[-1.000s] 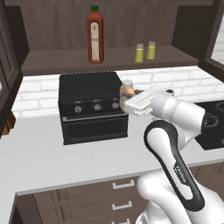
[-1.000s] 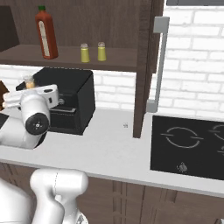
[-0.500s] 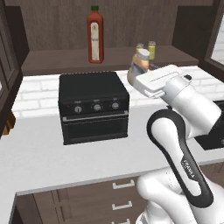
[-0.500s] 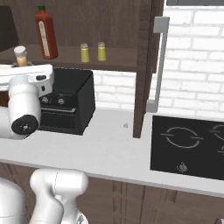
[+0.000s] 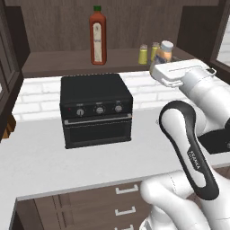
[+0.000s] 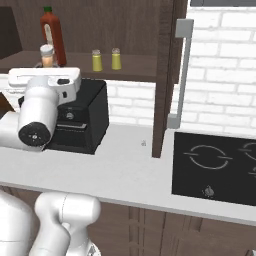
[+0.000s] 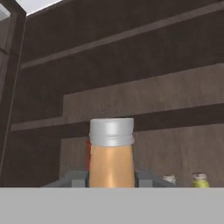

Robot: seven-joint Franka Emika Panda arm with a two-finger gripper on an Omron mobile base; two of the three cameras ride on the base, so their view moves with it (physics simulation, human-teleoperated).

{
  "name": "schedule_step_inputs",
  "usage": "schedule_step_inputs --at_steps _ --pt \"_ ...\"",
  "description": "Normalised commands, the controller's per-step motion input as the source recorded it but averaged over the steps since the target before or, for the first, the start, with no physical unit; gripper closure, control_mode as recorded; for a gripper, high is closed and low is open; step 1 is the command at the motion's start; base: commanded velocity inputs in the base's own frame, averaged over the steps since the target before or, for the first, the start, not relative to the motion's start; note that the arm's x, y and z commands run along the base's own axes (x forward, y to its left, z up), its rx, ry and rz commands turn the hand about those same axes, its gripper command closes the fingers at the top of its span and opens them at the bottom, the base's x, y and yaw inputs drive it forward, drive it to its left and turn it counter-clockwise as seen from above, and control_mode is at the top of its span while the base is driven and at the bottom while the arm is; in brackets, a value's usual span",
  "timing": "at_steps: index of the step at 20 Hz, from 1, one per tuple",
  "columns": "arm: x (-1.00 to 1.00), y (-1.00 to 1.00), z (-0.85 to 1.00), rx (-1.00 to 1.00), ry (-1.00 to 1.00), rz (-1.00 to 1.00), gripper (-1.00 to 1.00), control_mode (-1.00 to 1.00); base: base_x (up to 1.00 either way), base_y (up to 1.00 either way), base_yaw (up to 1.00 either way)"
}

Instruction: Put the shaker and condiment bottle from the counter next to their counterparts in the cabinet.

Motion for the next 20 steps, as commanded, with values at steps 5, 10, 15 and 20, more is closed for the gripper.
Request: schedule_step_inputs --at_steps 5,10,15,20 --pt "0.03 -0.33 -0.38 0.06 0.20 0.00 1.00 -1.00 0.00 0.00 0.00" --pt "0.02 0.00 0.00 0.08 0.06 0.00 1.00 -1.00 0.00 0.00 0.00" --pt "0.00 0.38 0.25 -0.05 0.00 0.00 1.00 -1.00 0.00 0.00 0.00" --pt "0.15 0.48 0.04 -0.03 0.00 0.04 1.00 -1.00 0.00 0.00 0.00"
